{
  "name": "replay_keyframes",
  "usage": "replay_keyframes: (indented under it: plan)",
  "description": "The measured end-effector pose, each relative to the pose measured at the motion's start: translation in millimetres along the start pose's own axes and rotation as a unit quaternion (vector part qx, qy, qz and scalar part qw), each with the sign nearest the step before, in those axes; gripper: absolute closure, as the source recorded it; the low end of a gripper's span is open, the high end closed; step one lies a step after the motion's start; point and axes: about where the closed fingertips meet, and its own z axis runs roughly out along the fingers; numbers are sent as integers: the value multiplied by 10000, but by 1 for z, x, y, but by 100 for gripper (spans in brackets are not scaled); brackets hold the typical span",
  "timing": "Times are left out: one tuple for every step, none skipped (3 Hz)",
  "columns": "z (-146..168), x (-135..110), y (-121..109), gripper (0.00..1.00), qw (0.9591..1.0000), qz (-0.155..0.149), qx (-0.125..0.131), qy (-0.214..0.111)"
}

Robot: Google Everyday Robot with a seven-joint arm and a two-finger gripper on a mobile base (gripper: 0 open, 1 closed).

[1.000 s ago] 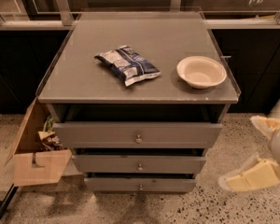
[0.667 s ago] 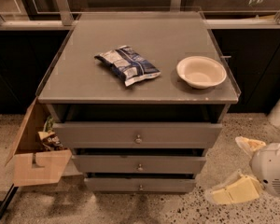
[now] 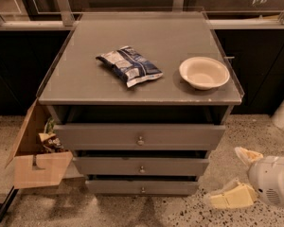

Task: Open middle drawer

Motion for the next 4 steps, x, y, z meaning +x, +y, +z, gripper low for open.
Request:
replay_keyframes:
  plan:
    - [39, 23, -15, 0, 9996, 124, -58, -230]
    - [71, 43, -26, 0, 9991, 200, -90, -369]
    - [104, 66, -37, 0, 9991, 327, -77, -274]
    - [104, 66, -37, 0, 9991, 327, -76, -274]
